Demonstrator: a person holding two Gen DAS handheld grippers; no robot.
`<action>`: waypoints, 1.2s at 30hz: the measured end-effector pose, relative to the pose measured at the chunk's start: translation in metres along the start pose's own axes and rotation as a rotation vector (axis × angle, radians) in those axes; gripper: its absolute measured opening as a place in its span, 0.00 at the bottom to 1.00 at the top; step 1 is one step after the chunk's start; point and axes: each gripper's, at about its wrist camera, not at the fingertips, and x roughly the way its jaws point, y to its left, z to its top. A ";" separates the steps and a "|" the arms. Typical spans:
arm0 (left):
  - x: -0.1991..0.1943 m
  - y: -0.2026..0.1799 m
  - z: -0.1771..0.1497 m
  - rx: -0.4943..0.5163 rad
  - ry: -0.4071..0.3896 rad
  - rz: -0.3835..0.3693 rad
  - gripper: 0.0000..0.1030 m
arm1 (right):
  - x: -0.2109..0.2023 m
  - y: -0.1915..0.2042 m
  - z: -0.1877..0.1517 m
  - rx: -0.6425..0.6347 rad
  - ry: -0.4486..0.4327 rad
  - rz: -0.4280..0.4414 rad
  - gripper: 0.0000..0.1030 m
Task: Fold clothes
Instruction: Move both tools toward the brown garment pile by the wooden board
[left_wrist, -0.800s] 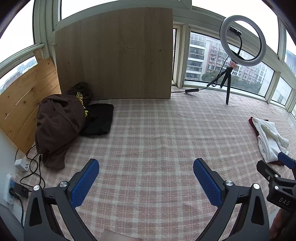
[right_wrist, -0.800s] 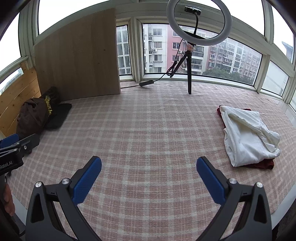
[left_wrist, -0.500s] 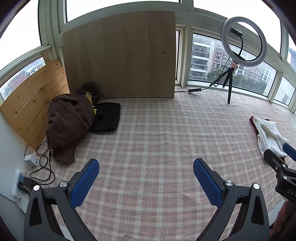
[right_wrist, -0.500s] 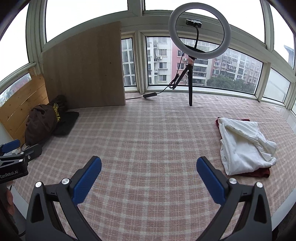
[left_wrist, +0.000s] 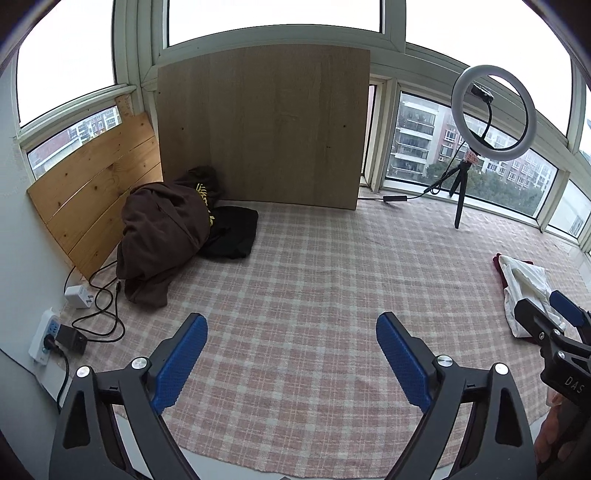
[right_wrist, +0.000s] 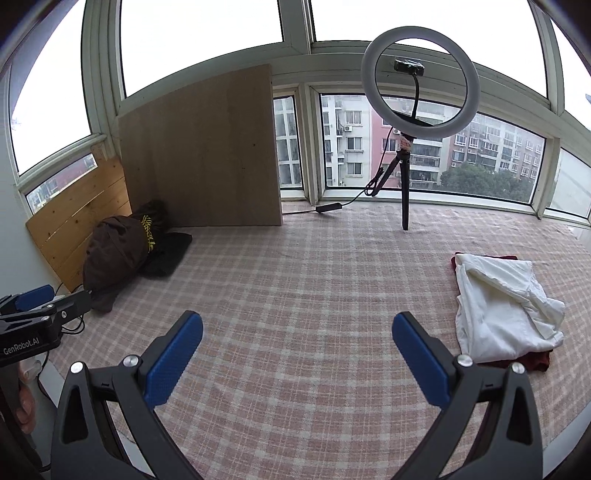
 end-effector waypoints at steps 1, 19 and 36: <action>-0.004 0.003 0.000 -0.017 -0.007 0.011 0.90 | -0.002 0.003 0.000 -0.010 -0.009 0.015 1.00; -0.021 0.108 -0.002 -0.109 0.002 0.182 0.91 | 0.014 0.130 0.055 -0.203 -0.062 0.099 1.00; -0.033 0.199 0.015 -0.144 -0.047 0.263 0.91 | 0.020 0.266 0.084 -0.259 -0.115 0.148 1.00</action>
